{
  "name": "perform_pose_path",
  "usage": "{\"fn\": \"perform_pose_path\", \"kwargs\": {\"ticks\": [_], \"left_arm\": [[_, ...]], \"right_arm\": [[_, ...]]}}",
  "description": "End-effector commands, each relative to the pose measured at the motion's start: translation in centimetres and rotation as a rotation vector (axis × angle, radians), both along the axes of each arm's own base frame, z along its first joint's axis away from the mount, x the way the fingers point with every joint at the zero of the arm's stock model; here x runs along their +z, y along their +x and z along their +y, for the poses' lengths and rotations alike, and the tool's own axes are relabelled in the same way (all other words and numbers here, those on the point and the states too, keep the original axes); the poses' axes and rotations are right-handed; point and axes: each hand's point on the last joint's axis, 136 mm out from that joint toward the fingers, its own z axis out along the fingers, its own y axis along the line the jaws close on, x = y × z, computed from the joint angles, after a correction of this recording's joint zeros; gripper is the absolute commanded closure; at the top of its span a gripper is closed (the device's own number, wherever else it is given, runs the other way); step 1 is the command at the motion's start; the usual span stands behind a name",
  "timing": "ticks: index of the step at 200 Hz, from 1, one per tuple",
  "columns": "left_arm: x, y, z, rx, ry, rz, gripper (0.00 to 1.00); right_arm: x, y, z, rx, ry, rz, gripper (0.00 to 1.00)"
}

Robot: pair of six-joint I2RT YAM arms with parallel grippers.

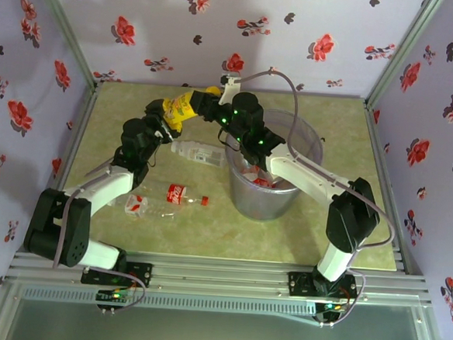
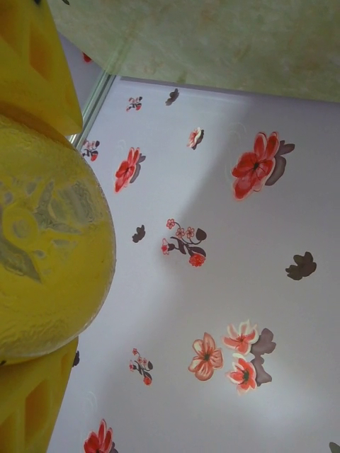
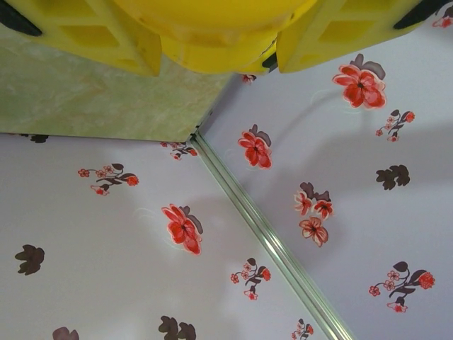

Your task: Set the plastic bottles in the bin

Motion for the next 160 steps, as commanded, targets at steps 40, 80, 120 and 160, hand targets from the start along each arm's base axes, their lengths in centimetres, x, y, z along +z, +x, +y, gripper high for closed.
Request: {"fn": "perform_pose_path", "kwargs": {"ticks": [40, 80, 120, 160], "left_arm": [[2.1, -0.8, 1.3, 0.021, 0.127, -0.084, 0.0], [0.9, -2.5, 2.6, 0.026, 0.24, -0.063, 0.0], [-0.8, -5.2, 3.9, -0.01, 0.519, -0.001, 0.0], [0.9, -6.5, 5.0, -0.052, 0.865, -0.022, 0.0]], "right_arm": [[3.8, -0.4, -1.0, -0.048, -0.004, -0.113, 0.78], [6.3, 0.1, -2.5, -0.104, -0.009, -0.16, 0.82], [9.0, 1.1, -5.0, -0.16, -0.009, -0.158, 0.81], [12.0, -0.3, -9.2, -0.204, -0.075, -0.123, 0.82]]}}
